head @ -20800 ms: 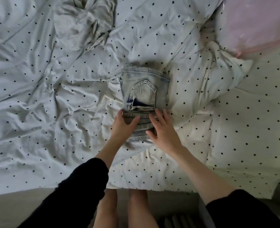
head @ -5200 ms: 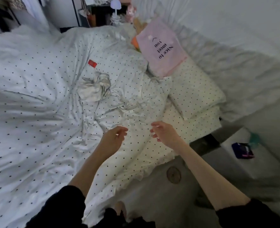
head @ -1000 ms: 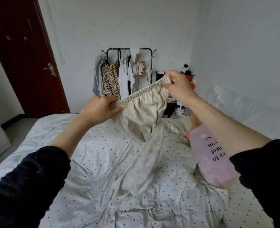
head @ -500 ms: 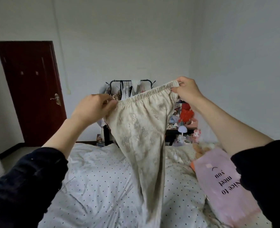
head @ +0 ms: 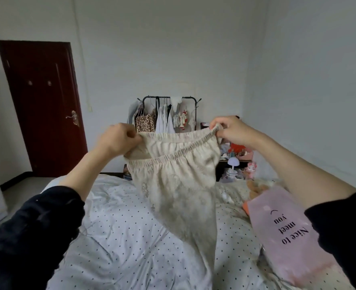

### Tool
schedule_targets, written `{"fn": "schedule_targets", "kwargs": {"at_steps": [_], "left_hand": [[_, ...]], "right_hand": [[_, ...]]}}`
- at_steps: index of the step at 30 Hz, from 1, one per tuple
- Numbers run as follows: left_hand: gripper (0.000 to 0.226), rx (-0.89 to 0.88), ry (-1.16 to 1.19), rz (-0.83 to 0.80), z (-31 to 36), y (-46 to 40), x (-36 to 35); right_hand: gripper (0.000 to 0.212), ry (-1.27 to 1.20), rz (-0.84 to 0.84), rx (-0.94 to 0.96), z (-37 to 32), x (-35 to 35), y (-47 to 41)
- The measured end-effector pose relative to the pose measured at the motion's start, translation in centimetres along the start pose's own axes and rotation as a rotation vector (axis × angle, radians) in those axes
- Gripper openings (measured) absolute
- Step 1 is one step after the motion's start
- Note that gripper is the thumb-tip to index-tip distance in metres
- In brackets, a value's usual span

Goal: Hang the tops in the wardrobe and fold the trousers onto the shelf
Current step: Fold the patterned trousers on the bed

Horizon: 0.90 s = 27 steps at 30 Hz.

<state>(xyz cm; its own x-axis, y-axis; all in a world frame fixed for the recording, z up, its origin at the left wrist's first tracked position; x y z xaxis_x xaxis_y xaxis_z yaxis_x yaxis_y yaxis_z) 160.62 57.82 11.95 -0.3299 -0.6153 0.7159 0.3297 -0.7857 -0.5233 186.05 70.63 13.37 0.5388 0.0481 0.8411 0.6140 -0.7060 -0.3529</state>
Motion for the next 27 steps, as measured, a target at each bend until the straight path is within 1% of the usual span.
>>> {"fn": "schedule_targets", "kwargs": {"at_steps": [2,3,5,6,8,9,10,11,12,14,16,19,21,23,24,26,27], "left_hand": [[0.023,0.081,-0.012,0.054,-0.5,-0.2,0.5],[0.024,0.104,-0.003,0.076,-0.7,-0.2,0.6],[0.029,0.135,0.063,0.125,-1.4,-0.1,0.5],[0.030,0.147,0.103,0.155,-1.9,-0.1,0.5],[0.032,0.166,0.184,0.201,-2.7,-0.1,0.6],[0.032,0.177,0.221,0.214,-2.9,-0.1,0.7],[0.031,0.188,0.257,0.219,-3.0,-0.2,0.7],[0.030,0.195,0.284,0.212,-3.0,-0.4,0.6],[0.029,0.200,0.303,0.197,-3.1,-0.5,0.5],[0.025,0.217,0.385,0.153,-3.4,-0.8,0.2],[0.022,0.244,0.540,0.102,-3.8,-1.0,-0.2],[0.019,0.241,0.692,0.007,-3.7,-0.8,-0.3],[0.022,0.151,0.698,-0.009,-2.9,-1.0,0.4],[0.031,-0.002,0.655,0.021,-1.5,-1.5,1.7],[0.036,-0.077,0.618,0.036,-0.7,-1.8,2.5],[0.043,-0.205,0.505,0.053,1.1,-2.4,3.8],[0.042,-0.249,0.441,0.063,2.1,-2.7,4.5]], "right_hand": [[0.021,0.270,-0.102,0.033,0.7,-1.7,0.3],[0.016,0.374,-0.120,0.049,1.1,-2.3,0.4],[0.005,0.495,-0.157,0.038,1.3,-3.0,1.2],[0.008,0.548,-0.158,0.049,1.4,-3.1,1.4],[0.028,0.678,-0.146,0.094,1.7,-3.0,1.7],[0.035,0.719,-0.112,0.122,1.5,-2.9,1.8],[0.034,0.733,-0.078,0.129,1.3,-2.7,1.8],[0.027,0.714,-0.033,0.135,1.0,-2.4,1.8],[0.024,0.642,0.008,0.119,0.8,-2.2,1.7],[0.033,0.408,0.120,0.064,0.6,-1.7,1.1],[0.037,0.183,0.230,0.008,0.6,-1.2,0.7],[0.037,0.024,0.362,-0.044,0.4,-0.1,0.2],[0.034,-0.013,0.435,-0.031,-0.4,1.2,-0.4],[0.020,-0.016,0.503,-0.018,-1.4,2.8,-1.3],[0.017,-0.026,0.534,-0.019,-1.9,3.7,-1.8],[0.022,-0.058,0.596,-0.019,-2.9,5.6,-2.7],[0.025,-0.068,0.625,-0.012,-3.4,6.7,-3.1]]}}
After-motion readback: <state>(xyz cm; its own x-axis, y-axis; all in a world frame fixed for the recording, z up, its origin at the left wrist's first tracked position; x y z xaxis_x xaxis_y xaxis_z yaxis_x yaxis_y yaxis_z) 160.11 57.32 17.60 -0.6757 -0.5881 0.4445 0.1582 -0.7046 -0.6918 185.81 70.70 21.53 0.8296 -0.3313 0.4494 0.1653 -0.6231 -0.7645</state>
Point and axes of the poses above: each hand's wrist, its own y-axis away from the middle knuckle, its own x-axis out of the back of the hand, z = x × y, the point moved 4 cm from there along -y, towards the middle knuckle, and after that the axes turned 9 degrees about y, right-handed, at the moved point
